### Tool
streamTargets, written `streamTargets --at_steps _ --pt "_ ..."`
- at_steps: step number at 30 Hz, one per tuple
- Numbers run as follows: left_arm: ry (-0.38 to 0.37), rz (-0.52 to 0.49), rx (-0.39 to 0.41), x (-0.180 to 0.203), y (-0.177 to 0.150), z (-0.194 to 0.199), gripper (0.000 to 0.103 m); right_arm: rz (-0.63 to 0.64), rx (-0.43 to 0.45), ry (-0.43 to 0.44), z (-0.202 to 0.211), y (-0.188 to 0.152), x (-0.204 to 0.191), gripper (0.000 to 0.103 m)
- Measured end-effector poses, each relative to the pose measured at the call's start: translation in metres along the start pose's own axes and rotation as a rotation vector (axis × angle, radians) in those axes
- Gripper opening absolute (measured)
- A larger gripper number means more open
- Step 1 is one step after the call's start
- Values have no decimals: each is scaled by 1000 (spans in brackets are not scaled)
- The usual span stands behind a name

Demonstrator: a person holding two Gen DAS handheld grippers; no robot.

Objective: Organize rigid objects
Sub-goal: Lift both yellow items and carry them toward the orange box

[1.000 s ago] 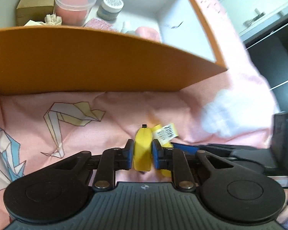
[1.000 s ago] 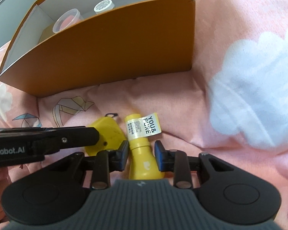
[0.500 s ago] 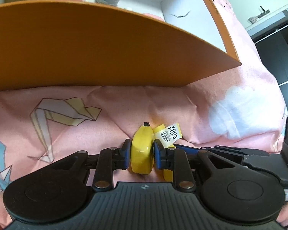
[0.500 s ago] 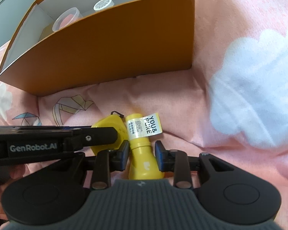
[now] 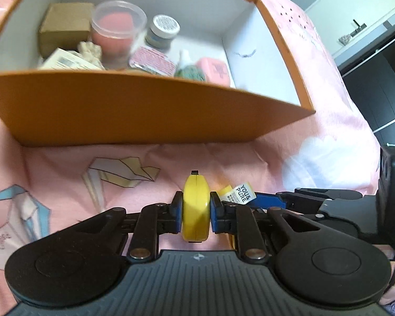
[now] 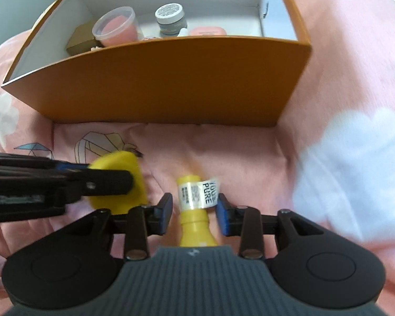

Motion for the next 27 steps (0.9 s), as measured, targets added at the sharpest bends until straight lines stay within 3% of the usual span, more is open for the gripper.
streamTargets --at_steps 4,8,13,17,27 --pt "1 8 10 -3 1 10 22 34 38 -67 10 4 -5 36" --pt "-3 -4 3 1 2 8 22 62 67 -21 23 6 -9 36" --pt "11 5 -5 -1 1 6 22 87 6 -44 3 6 -13 34" --pt "13 4 -14 -2 1 4 22 69 -32 -46 -12 2 -10 25" --pt "10 -25 9 8 3 20 22 40 26 -10 19 1 -4 21"
Point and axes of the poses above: each gripper's, at about its wrist camera, not at the fingertips, and z roughly against the way its jaws point, x to its right, y to its top, the point moved 1 cm from there along -z, roughly the way its jaws point, and after that the axes turned 2 degrees about -z, right-handed, at the moved point
